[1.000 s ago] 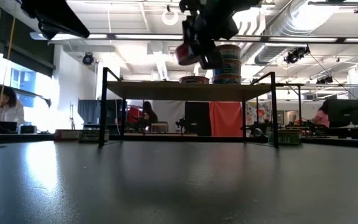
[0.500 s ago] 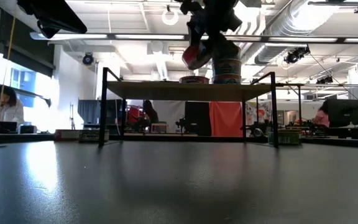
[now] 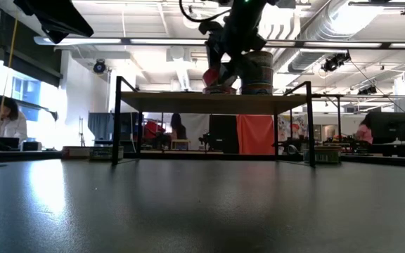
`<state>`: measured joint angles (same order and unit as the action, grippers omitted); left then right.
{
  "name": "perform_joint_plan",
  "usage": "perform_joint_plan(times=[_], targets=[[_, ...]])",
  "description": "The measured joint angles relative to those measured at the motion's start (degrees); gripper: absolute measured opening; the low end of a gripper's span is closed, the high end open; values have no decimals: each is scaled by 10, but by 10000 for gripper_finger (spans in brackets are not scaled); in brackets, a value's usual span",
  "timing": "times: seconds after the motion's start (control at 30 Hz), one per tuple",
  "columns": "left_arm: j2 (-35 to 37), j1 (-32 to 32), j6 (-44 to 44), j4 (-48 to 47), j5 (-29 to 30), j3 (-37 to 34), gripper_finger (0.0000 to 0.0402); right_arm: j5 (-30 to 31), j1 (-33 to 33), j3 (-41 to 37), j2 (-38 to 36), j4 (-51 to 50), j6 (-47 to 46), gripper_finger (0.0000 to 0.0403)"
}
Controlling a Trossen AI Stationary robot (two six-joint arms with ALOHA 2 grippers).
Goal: Stack canned seafood by type on shelf
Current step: Stack the red tuna can on top of the red tuna can on the shelf
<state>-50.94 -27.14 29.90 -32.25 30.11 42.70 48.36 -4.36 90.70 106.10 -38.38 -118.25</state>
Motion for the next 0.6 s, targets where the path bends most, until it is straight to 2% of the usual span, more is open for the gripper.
perform_joint_plan(times=[0.23,0.6], targets=[[0,0,0,0,-11,0,0,-22,0,0,4,6,-3,174],[0,0,0,0,-12,0,0,-12,8,0,5,12,2,176]])
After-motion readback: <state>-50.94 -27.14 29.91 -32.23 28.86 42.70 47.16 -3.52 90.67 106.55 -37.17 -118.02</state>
